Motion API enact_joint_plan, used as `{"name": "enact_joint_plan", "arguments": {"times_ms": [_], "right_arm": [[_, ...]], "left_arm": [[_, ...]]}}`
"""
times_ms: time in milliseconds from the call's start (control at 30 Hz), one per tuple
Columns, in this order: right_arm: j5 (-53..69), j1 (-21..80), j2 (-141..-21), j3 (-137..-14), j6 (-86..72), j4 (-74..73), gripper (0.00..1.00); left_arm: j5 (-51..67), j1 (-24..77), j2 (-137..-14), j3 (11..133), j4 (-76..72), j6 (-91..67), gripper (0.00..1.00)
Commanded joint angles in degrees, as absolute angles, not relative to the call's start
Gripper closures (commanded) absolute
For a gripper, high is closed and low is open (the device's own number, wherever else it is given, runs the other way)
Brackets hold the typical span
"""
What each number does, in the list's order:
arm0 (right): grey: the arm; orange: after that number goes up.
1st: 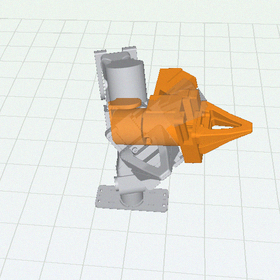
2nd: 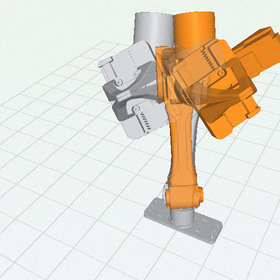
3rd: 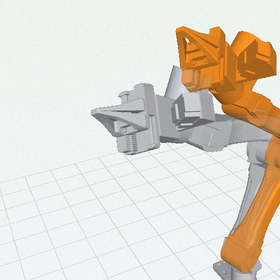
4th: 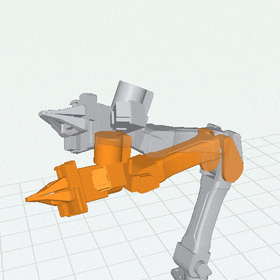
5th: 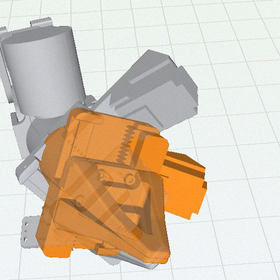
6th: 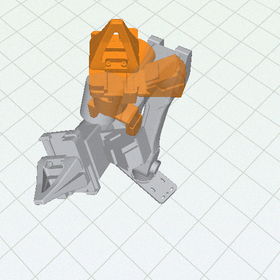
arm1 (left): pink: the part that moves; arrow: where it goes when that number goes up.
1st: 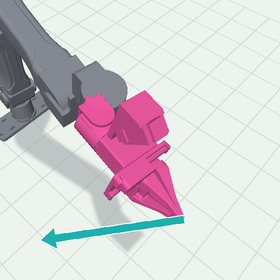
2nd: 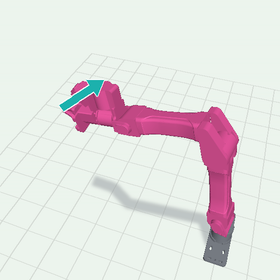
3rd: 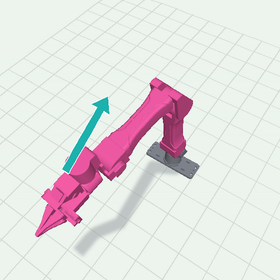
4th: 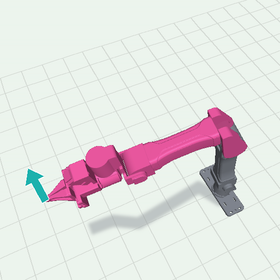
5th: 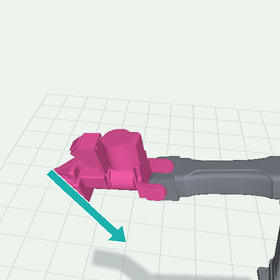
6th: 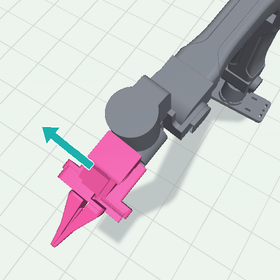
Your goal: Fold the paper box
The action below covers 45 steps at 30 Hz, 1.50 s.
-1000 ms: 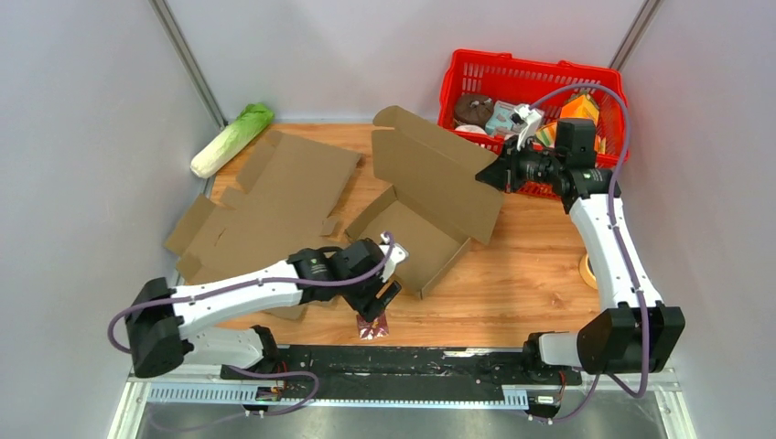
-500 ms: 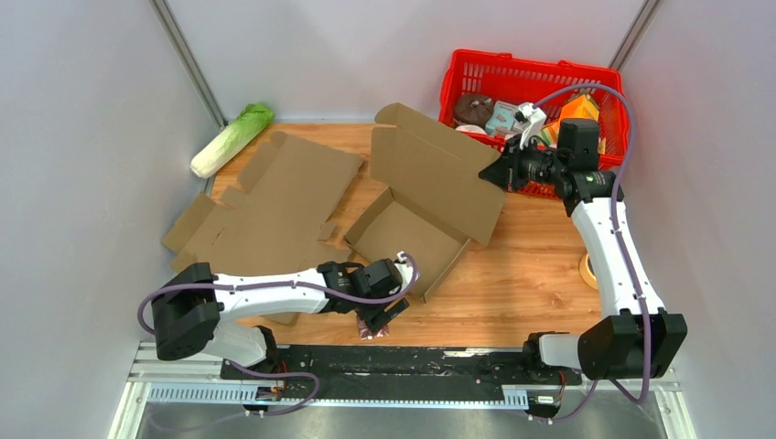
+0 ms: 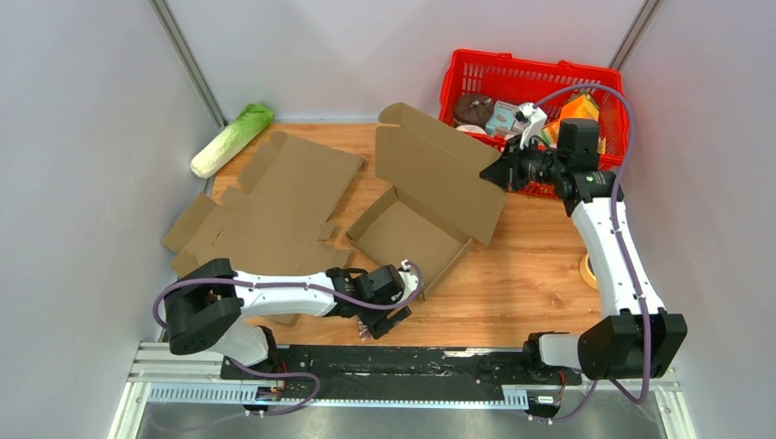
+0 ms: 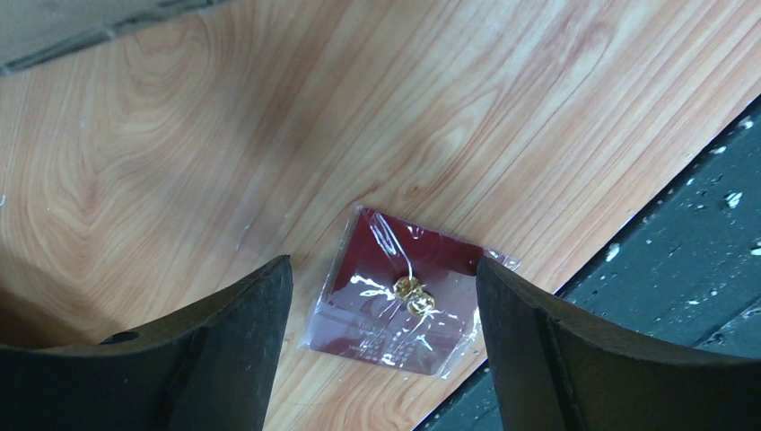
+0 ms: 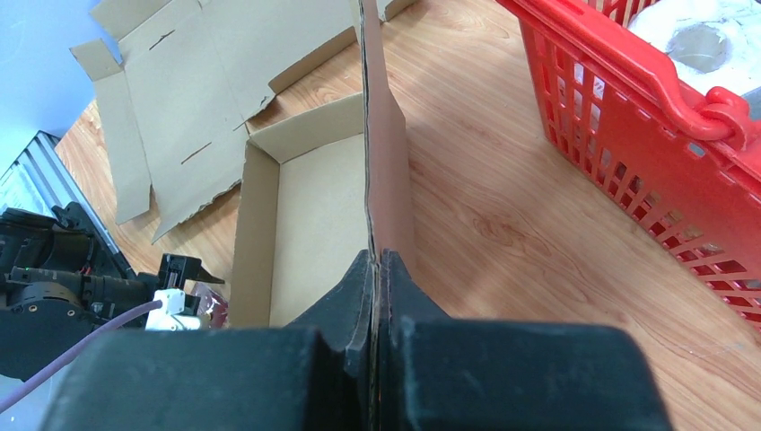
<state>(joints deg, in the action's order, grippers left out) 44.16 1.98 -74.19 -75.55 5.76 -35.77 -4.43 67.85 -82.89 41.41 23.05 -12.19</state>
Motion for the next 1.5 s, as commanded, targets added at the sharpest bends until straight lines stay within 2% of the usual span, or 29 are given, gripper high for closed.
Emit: {"name": "enact_joint_plan", "arguments": {"times_ms": [0,233,267,300,400,600,667,700,767,800,900,1100,1233,1467], "right_arm": [[45.4,2.1,-72.8,-76.4,4.6,-32.5,1.00],[45.2,2.0,-72.2,-76.0,4.5,-32.3,1.00],[45.1,2.1,-72.0,-76.0,4.5,-32.2,1.00],[44.7,2.0,-72.1,-76.0,4.5,-32.2,1.00],[44.6,2.0,-71.7,-76.0,4.2,-32.0,1.00],[42.9,2.0,-71.8,-75.3,3.4,-30.9,1.00],[41.9,2.0,-72.1,-75.1,2.6,-30.6,1.00],[40.3,2.1,-72.2,-75.1,2.3,-30.4,1.00],[37.9,2.0,-72.1,-74.9,1.3,-29.9,1.00],[36.7,2.1,-72.0,-74.9,0.9,-29.9,1.00],[36.7,2.0,-71.7,-75.0,0.4,-29.9,1.00],[38.3,2.1,-72.2,-75.6,-1.3,-29.3,1.00],[38.5,2.1,-71.6,-74.7,-2.1,-28.0,1.00],[39.8,2.0,-70.1,-72.6,-2.7,-26.8,1.00]], "left_arm": [[-0.3,68.0,-84.7,40.5,20.2,-13.4,0.19],[-0.3,68.0,-88.8,41.5,20.7,-15.2,0.23],[-0.3,68.2,-89.0,41.4,20.8,-15.4,0.26],[-0.3,68.2,-89.1,41.4,21.1,-15.6,0.35],[-0.3,68.6,-88.6,41.0,21.3,-16.7,0.48],[-5.0,69.8,-85.2,40.3,22.2,-17.8,0.64],[-7.8,69.8,-83.0,40.9,22.8,-18.2,0.66],[-8.5,69.8,-81.8,41.1,23.6,-18.3,0.64],[-11.0,69.8,-77.2,41.9,24.8,-20.0,0.50],[-12.2,69.8,-75.4,42.3,26.6,-21.0,0.37],[-16.5,69.8,-69.5,44.4,33.9,-28.3,0.23],[-17.8,69.8,-68.2,49.5,52.9,-52.2,0.19],[-15.7,69.9,-74.1,51.8,59.1,-64.6,0.23],[-14.2,70.1,-82.3,55.9,59.4,-76.4,0.15]]}}
